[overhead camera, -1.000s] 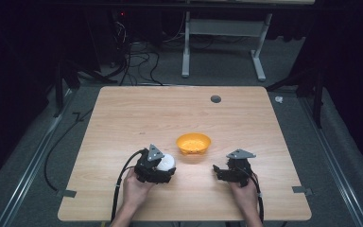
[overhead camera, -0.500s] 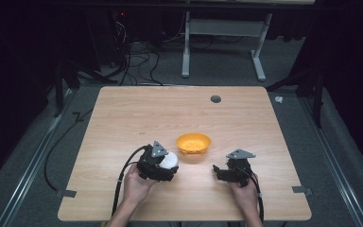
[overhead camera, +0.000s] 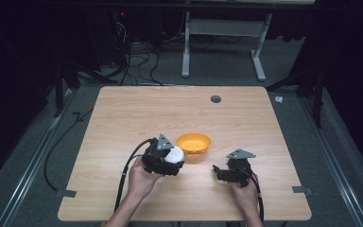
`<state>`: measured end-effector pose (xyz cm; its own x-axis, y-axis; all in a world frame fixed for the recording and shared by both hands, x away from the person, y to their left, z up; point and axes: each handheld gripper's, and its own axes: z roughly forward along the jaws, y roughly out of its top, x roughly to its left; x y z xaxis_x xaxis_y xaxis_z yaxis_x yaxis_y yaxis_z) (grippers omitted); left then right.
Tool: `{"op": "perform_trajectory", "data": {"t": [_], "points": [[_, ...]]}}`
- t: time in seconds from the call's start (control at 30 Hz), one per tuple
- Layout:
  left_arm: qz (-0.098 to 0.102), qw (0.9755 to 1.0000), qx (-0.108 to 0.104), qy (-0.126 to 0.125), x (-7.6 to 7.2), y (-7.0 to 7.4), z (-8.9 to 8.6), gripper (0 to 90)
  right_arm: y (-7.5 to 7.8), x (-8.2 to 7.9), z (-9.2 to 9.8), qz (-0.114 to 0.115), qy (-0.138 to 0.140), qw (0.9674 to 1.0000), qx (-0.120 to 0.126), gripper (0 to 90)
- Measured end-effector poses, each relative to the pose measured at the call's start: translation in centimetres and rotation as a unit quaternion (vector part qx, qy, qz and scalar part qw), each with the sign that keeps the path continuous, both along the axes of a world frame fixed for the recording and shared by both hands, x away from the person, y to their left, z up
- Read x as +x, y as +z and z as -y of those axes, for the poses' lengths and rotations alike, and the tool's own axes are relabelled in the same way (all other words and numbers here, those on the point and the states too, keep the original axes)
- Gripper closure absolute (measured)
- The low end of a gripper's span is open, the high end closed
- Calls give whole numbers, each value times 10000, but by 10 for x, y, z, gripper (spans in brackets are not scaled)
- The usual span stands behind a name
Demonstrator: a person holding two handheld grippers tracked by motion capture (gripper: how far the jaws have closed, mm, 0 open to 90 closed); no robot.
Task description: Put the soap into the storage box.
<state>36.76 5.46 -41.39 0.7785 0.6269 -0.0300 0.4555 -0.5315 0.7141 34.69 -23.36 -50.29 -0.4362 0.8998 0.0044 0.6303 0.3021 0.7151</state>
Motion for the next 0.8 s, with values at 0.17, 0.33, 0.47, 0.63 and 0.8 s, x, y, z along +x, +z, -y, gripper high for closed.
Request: {"op": "perform_trajectory", "data": {"t": [0.17,0.33,0.47,0.63,0.8], "points": [[12,10000,-31,-2,3,2,4,234,0,0,0,0,1,10000,1,222],[20,9999,-76,-70,10,5,10,234,0,0,0,-3,4,10000,4,221],[30,9999,-68,-79,15,7,13,234,0,0,0,-2,4,10000,3,221],[48,9999,-67,-95,20,8,17,234,0,0,0,-2,4,10000,2,221],[113,9999,15,-79,24,8,23,234,0,0,0,-1,5,10000,0,221]]}}
